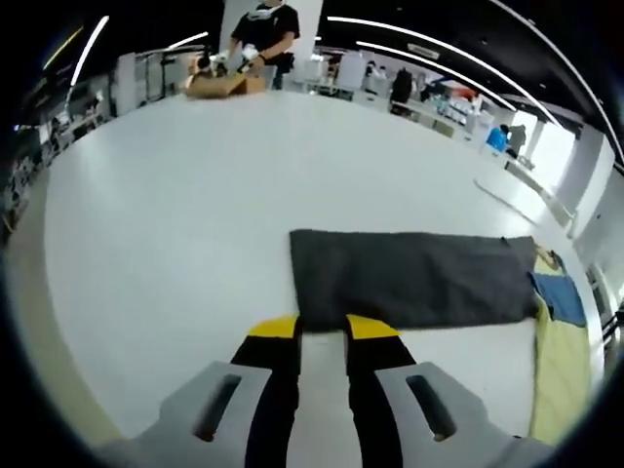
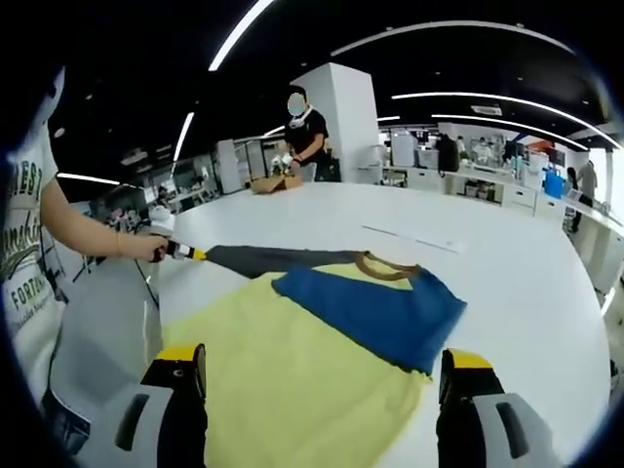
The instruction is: Fold the garment on the visible template until the final outline fits inside the template.
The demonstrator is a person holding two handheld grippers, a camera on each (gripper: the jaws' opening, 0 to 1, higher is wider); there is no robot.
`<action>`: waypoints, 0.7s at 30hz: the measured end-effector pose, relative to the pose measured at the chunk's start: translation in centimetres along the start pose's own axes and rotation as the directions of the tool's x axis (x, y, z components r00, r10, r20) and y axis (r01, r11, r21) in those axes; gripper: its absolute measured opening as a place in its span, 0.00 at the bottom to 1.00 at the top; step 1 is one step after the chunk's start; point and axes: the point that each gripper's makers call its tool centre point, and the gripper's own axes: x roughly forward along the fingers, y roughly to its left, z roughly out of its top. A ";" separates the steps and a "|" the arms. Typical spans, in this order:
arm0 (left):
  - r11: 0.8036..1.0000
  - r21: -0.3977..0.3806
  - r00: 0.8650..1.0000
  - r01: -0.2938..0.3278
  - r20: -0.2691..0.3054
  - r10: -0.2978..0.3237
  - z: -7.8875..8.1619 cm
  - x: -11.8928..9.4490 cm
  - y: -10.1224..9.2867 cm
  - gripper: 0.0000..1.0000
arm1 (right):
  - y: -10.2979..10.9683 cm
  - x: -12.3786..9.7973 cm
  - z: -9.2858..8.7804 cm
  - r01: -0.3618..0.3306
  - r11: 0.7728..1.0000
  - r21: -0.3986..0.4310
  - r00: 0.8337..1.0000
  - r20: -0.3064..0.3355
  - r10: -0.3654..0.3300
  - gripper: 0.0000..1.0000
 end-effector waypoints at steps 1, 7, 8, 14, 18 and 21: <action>1.000 -0.018 1.000 -0.005 0.004 0.005 0.1 0.0 0.2 0.13 | -0.1 0.0 -0.2 0.002 1.000 0.000 1.000 -0.004 -0.002 0.99; 1.000 -0.030 1.000 -0.008 -0.007 0.008 0.0 0.0 0.2 0.06 | -0.1 -0.2 -0.8 0.006 1.000 0.004 1.000 -0.013 -0.005 0.98; 0.999 -0.037 1.000 -0.008 -0.010 0.008 -0.1 0.0 0.2 0.05 | -0.1 -0.2 -0.8 0.004 1.000 0.004 1.000 -0.014 -0.004 0.98; 1.000 -0.018 1.000 -0.011 -0.007 0.011 0.2 -0.5 -0.3 0.00 | -0.1 -0.2 -1.0 0.011 1.000 0.004 1.000 -0.019 -0.011 0.97; 1.000 0.004 1.000 0.001 -0.007 -0.001 0.4 -0.6 -0.7 0.00 | 0.1 -0.3 -1.0 0.004 1.000 0.005 1.000 -0.015 -0.004 0.97; 1.000 0.012 1.000 0.007 -0.004 -0.007 0.6 -0.8 -0.9 0.00 | 0.2 -0.3 -1.1 -0.001 1.000 0.003 1.000 -0.020 0.001 0.97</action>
